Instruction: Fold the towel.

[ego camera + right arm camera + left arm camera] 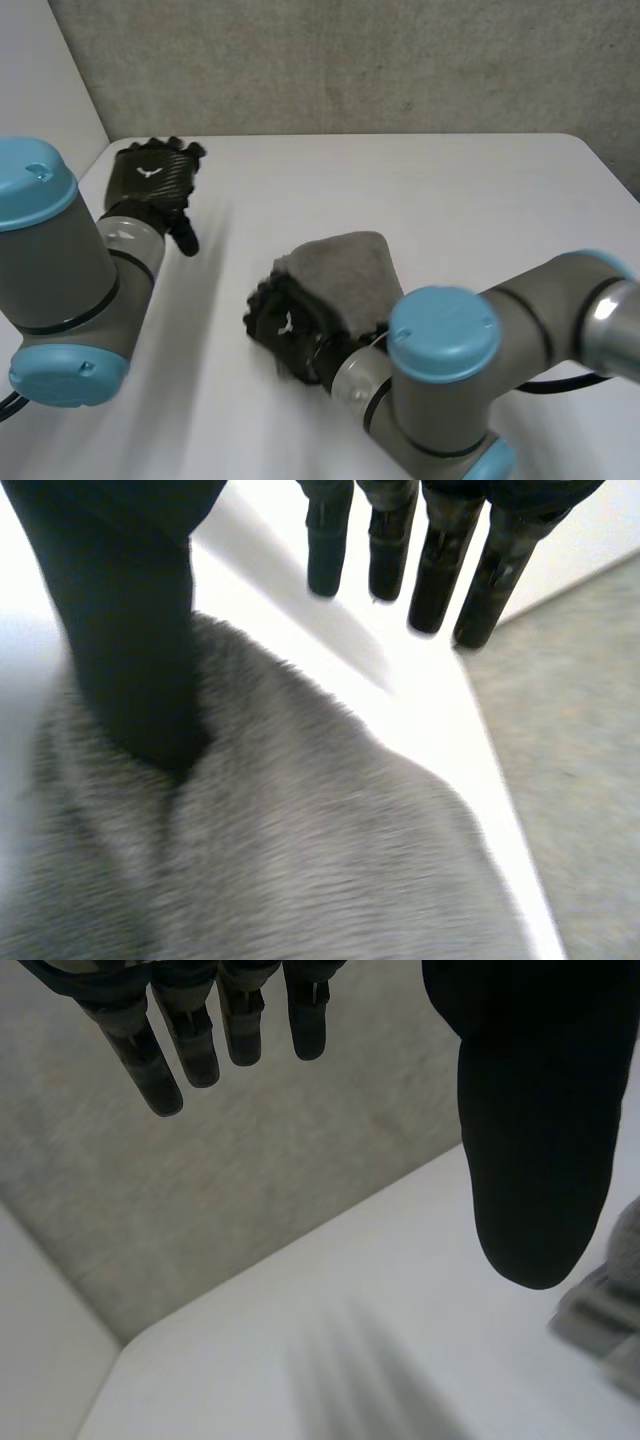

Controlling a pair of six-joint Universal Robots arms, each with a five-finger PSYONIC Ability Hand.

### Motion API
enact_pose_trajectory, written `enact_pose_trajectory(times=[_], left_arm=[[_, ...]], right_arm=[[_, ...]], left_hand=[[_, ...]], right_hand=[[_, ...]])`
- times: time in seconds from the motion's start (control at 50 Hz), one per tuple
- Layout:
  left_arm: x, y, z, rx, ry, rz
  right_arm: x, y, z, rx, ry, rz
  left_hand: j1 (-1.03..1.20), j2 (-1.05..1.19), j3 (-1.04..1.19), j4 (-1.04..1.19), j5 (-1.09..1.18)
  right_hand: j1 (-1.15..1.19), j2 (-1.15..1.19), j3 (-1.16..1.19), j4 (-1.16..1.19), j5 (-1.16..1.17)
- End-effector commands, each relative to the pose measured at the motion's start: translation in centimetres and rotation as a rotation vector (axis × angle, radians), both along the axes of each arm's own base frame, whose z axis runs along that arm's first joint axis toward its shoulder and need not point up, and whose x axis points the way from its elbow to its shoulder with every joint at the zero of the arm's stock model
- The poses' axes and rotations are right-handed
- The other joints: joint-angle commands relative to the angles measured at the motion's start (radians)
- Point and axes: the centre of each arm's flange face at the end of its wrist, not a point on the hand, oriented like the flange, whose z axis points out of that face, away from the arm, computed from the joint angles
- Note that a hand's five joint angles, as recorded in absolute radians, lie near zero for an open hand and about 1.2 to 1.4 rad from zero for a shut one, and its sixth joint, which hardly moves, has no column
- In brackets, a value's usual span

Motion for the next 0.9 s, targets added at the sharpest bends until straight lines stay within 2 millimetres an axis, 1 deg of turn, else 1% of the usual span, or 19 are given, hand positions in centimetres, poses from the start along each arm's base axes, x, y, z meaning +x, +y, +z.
enact_pose_trajectory(times=[0.02, 0.04, 0.06, 0.1, 0.16, 0.2, 0.22, 0.26, 0.3, 0.32, 0.36, 0.38, 0.42, 0.44, 0.5, 0.58, 0.7, 0.74, 0.9], left_arm=[[-3.6, 0.8, 1.4, -0.028, 0.111, -0.142], [-4.3, 0.6, 1.5, -0.029, 0.139, -0.154], [-4.3, 0.6, 1.5, -0.029, 0.139, -0.154], [-4.9, 0.6, 1.8, -0.029, 0.171, -0.166], [-6.2, 0.7, 2.0, -0.019, 0.225, -0.194], [-7.8, 0.9, 1.6, 0.01, 0.26, -0.234], [-7.8, 0.9, 1.6, 0.011, 0.26, -0.234], [-8.6, 1.4, 1.1, 0.037, 0.262, -0.26], [-10.0, 2.2, -0.5, 0.107, 0.239, -0.296], [-10.0, 2.2, -0.5, 0.107, 0.238, -0.296], [-11.3, 2.8, -2.3, 0.173, 0.202, -0.32], [-11.3, 2.8, -2.3, 0.174, 0.201, -0.32], [-12.2, 3.3, -4.7, 0.243, 0.155, -0.33], [-12.2, 3.3, -4.7, 0.243, 0.155, -0.33], [-12.2, 3.4, -7.2, 0.313, 0.101, -0.311], [-11.6, 3.4, -9.5, 0.366, 0.032, -0.255], [-10.1, 2.9, -10.6, 0.398, -0.016, -0.162], [-8.6, 2.4, -11.3, 0.424, -0.041, -0.107], [-7.3, 2.2, -12.2, 0.453, -0.081, -0.081]], right_arm=[[-4.0, -4.6, 6.4, 0.157, -0.273, -0.233], [-5.3, -5.6, 7.7, 0.199, -0.339, -0.289], [-5.3, -5.7, 7.7, 0.199, -0.34, -0.289], [-7.7, -6.8, 9.0, 0.307, -0.426, -0.385], [-8.8, -7.5, 9.0, 0.368, -0.445, -0.437], [-11.1, -9.0, 8.6, 0.473, -0.471, -0.547], [-11.1, -9.0, 8.6, 0.474, -0.471, -0.548], [-12.5, -9.5, 8.0, 0.56, -0.473, -0.608], [-12.8, -9.6, 7.8, 0.592, -0.47, -0.616], [-12.8, -9.6, 7.8, 0.593, -0.47, -0.616], [-13.2, -9.9, 7.6, 0.621, -0.471, -0.624], [-13.2, -9.9, 7.6, 0.621, -0.471, -0.624], [-13.9, -10.7, 7.3, 0.629, -0.476, -0.64], [-13.9, -10.7, 7.3, 0.629, -0.476, -0.64], [-13.9, -11.2, 7.0, 0.641, -0.474, -0.64], [-13.1, -11.9, 5.3, 0.691, -0.441, -0.623], [-12.2, -12.7, 3.6, 0.716, -0.406, -0.609], [-11.8, -13.0, 2.9, 0.727, -0.396, -0.604], [-8.2, -12.6, 0.4, 0.754, -0.34, -0.527]], left_hand=[[0.021, 0.032, 0.031, 0.031, 0.019], [0.024, 0.035, 0.034, 0.034, 0.022], [0.024, 0.035, 0.034, 0.034, 0.022], [0.027, 0.038, 0.036, 0.037, 0.025], [0.027, 0.038, 0.036, 0.037, 0.025], [0.033, 0.043, 0.042, 0.042, 0.031], [0.033, 0.043, 0.042, 0.043, 0.031], [0.033, 0.043, 0.042, 0.043, 0.031], [0.033, 0.043, 0.042, 0.043, 0.031], [0.033, 0.043, 0.042, 0.043, 0.031], [0.03, 0.04, 0.039, 0.04, 0.028], [0.03, 0.04, 0.039, 0.04, 0.028], [0.033, 0.043, 0.042, 0.042, 0.031], [0.033, 0.043, 0.042, 0.043, 0.031], [0.03, 0.04, 0.039, 0.04, 0.028], [0.033, 0.043, 0.042, 0.042, 0.031], [0.03, 0.04, 0.039, 0.04, 0.028], [0.03, 0.04, 0.039, 0.04, 0.028], [0.024, 0.035, 0.034, 0.034, 0.022]], right_hand=[[-0.128, -0.165, -0.178, -0.173, -0.196], [-0.128, -0.165, -0.178, -0.173, -0.196], [-0.128, -0.165, -0.178, -0.173, -0.196], [-0.128, -0.165, -0.178, -0.173, -0.196], [-0.128, -0.165, -0.178, -0.173, -0.196], [-0.128, -0.165, -0.178, -0.173, -0.196], [-0.128, -0.165, -0.178, -0.173, -0.196], [-0.128, -0.165, -0.178, -0.173, -0.196], [-0.128, -0.165, -0.178, -0.173, -0.196], [-0.128, -0.165, -0.178, -0.173, -0.196], [-0.128, -0.165, -0.178, -0.173, -0.196], [-0.128, -0.165, -0.178, -0.173, -0.196], [-0.128, -0.165, -0.178, -0.173, -0.196], [-0.128, -0.165, -0.178, -0.173, -0.196], [-0.128, -0.165, -0.178, -0.173, -0.196], [-0.128, -0.165, -0.178, -0.173, -0.196], [-0.128, -0.165, -0.178, -0.173, -0.196], [-0.128, -0.165, -0.178, -0.173, -0.196], [-0.128, -0.165, -0.178, -0.173, -0.196]])
